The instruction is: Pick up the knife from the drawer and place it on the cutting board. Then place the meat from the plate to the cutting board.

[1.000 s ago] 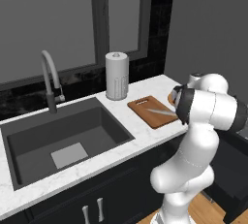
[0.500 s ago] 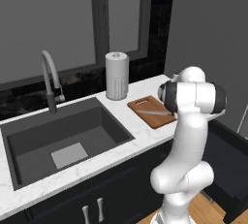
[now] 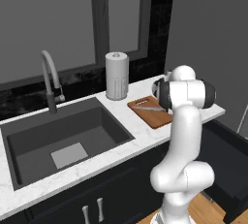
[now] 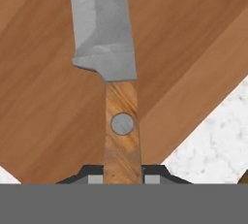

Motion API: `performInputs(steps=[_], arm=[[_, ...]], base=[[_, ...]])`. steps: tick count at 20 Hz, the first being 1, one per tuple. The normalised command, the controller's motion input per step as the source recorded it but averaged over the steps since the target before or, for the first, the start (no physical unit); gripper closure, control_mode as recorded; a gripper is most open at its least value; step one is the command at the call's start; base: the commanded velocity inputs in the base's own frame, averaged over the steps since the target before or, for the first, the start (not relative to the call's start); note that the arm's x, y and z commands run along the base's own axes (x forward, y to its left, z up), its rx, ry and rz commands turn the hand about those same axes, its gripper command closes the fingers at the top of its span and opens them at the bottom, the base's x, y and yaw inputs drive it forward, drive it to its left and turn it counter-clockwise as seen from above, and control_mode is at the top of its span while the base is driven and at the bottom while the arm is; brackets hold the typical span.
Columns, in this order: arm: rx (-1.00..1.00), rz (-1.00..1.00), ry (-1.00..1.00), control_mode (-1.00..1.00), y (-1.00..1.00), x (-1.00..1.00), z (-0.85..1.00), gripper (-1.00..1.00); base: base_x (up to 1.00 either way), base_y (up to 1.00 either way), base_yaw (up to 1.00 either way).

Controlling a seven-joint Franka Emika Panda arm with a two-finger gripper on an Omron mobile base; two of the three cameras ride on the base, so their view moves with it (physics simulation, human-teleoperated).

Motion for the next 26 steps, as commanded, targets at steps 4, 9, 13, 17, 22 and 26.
performInputs(steps=[4, 9, 13, 17, 22, 26], arm=[[0.00, 0.00, 0.03, -1.00, 0.12, 0.41, -0.20, 1.00], [0.00, -0.02, 0.00, -1.00, 0.21, -0.10, -0.06, 1.00], [0.00, -0.04, 0.07, -1.00, 0.30, -0.14, -0.13, 1.00], [-0.01, -0.04, 0.02, -1.00, 0.26, 0.00, -0.29, 1.00], [0.00, -0.03, 0.00, -1.00, 0.13, 0.00, -0.16, -1.00], [0.00, -0.05, -0.09, -1.00, 0.03, -0.20, 0.12, -1.00]], base=[[0.00, 0.00, 0.00], [0.00, 0.00, 0.00], [0.00, 0.00, 0.00], [0.00, 0.00, 0.00], [0.00, 0.00, 0.00], [0.00, 0.00, 0.00]])
